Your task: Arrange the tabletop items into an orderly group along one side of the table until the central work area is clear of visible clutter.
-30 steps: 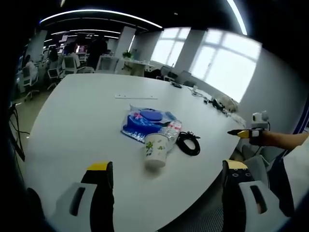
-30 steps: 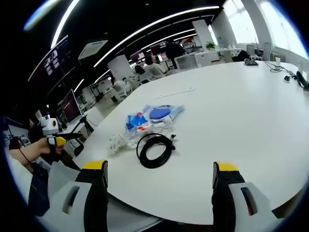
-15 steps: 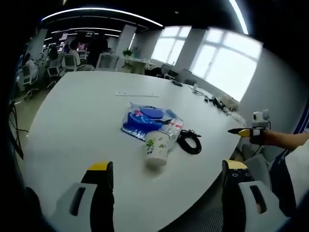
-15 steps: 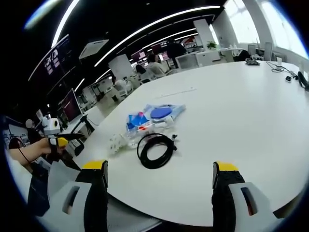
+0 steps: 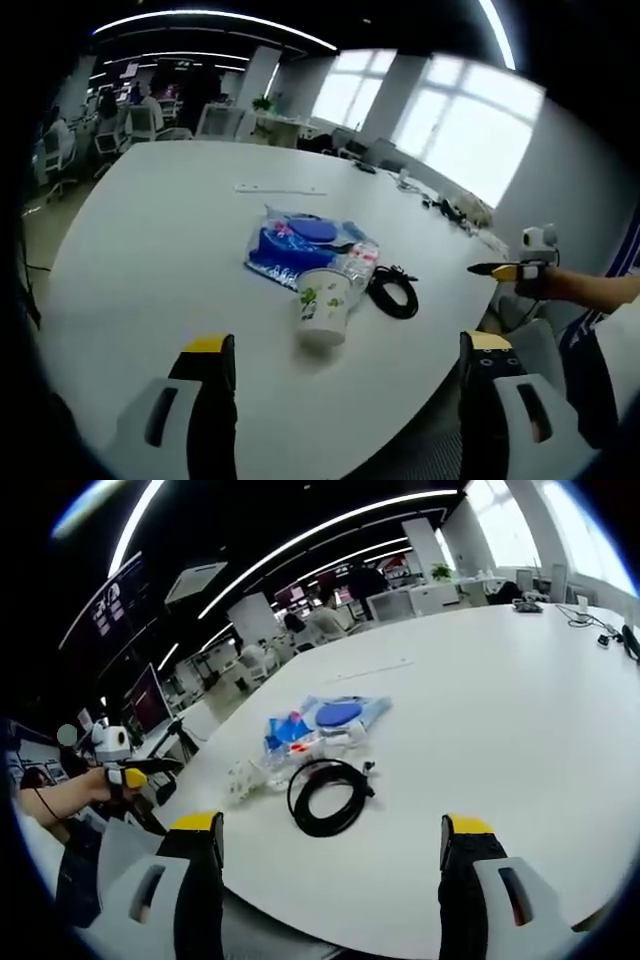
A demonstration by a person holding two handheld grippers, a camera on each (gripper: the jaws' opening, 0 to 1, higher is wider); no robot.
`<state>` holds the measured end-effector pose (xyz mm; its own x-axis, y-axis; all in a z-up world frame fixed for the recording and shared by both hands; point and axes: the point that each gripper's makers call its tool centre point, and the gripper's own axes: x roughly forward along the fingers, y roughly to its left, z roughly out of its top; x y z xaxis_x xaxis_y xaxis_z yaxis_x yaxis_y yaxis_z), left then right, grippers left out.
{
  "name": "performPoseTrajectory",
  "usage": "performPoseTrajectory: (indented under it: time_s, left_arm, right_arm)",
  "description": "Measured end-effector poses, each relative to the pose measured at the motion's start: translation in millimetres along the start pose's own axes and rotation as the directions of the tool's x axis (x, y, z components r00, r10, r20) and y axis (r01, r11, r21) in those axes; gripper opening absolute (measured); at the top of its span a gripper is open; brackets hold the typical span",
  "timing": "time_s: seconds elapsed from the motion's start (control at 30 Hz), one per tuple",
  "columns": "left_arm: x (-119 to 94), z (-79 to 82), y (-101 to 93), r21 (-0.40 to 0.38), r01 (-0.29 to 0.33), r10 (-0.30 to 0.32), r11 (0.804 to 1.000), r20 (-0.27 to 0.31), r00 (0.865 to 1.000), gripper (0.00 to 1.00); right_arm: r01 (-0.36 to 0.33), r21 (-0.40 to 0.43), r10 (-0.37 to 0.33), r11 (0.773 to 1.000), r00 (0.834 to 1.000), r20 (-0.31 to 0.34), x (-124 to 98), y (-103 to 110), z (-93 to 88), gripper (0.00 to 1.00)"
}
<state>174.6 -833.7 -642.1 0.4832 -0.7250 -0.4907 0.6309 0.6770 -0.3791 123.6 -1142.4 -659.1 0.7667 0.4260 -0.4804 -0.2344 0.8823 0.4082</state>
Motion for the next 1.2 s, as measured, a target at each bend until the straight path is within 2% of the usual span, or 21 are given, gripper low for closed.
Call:
performPoseTrajectory:
  time_s: [0.43, 0.6, 0.97, 1.2]
  left_arm:
    - [14, -6.1, 1.1, -0.002, 0.008, -0.008, 1.0, -0.037, 0.999, 0.89]
    - [19, -3.9, 2.2, -0.013, 0.012, -0.012, 1.0, -0.034, 0.999, 0.89]
    - [34, -5.4, 2.4, -0.023, 0.028, -0.03, 0.999, -0.059, 0.998, 0.88]
    - [48, -7.6, -1.9, -0.012, 0.059, -0.059, 0.998, -0.093, 0.994, 0.88]
  right_arm:
    - [-0.049, -0.005, 0.049, 0.999, 0.998, -0.027, 24, 18, -3.1, 0.88]
    - [-0.076, -0.012, 0.075, 0.997, 0.996, -0.041, 34, 25, -4.1, 0.88]
    - [-0.122, -0.047, 0.117, 0.991, 0.988, -0.097, 54, 41, -6.2, 0.86]
    - [-0.176, -0.081, 0.164, 0.981, 0.976, -0.14, 67, 58, -8.5, 0.86]
